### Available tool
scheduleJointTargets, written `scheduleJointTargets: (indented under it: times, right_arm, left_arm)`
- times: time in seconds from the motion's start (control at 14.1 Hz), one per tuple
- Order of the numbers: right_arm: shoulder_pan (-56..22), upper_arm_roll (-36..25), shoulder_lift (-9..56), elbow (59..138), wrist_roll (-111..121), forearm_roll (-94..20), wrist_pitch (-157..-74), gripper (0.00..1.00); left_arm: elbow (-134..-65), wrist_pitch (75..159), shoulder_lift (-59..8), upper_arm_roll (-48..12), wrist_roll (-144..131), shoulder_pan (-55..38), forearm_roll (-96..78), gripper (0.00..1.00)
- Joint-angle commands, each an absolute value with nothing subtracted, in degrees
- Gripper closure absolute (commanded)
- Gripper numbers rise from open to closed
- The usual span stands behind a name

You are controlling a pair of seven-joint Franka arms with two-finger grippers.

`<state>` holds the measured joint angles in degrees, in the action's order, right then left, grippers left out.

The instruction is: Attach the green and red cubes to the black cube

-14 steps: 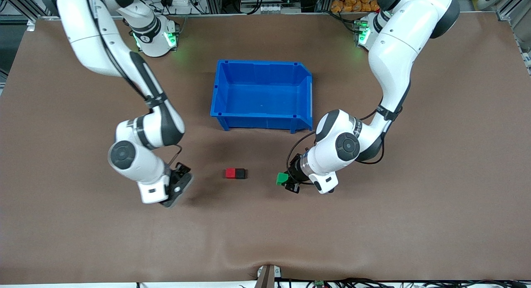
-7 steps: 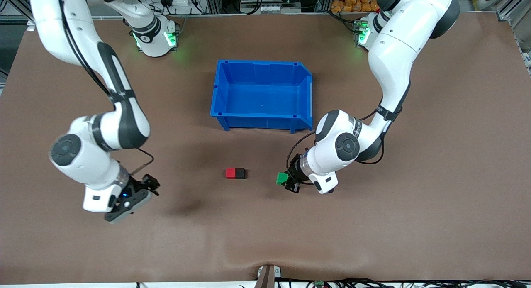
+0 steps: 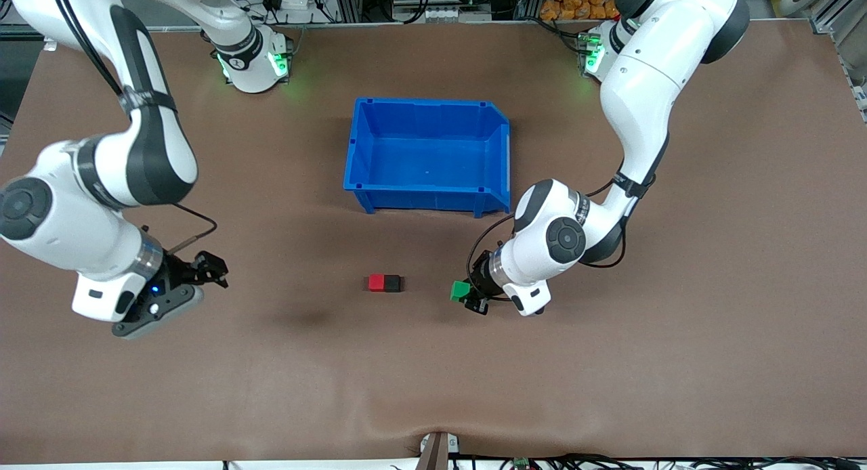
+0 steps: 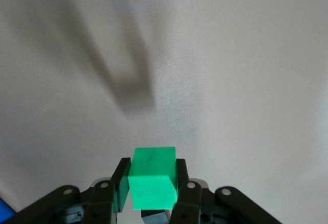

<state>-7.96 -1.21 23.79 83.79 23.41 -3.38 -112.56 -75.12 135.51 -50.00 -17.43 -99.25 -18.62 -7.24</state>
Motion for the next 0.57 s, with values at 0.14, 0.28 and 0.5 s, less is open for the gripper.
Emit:
scheduleJointTargets:
  times: [0.14,0.28,0.5]
  right_arm:
    - [-5.0,-1.7,14.2,86.1,19.3,-3.1,-100.2,0.0]
    - [-4.1,-1.7,10.6,86.3,15.7,-3.1,-94.7,0.0]
    - [-3.4,-2.9,5.7,86.3,9.9,-3.2,-84.7,0.0]
  left_arm:
    - [-74.1,135.4,-50.7,-17.0,-100.1,-19.3,-8.1,1.0]
    - [-74.2,135.4,-50.9,-17.0,-100.1,-19.3,-7.9,1.0]
    - [-74.2,135.4,-50.9,-17.0,-100.0,-19.3,-7.9,1.0]
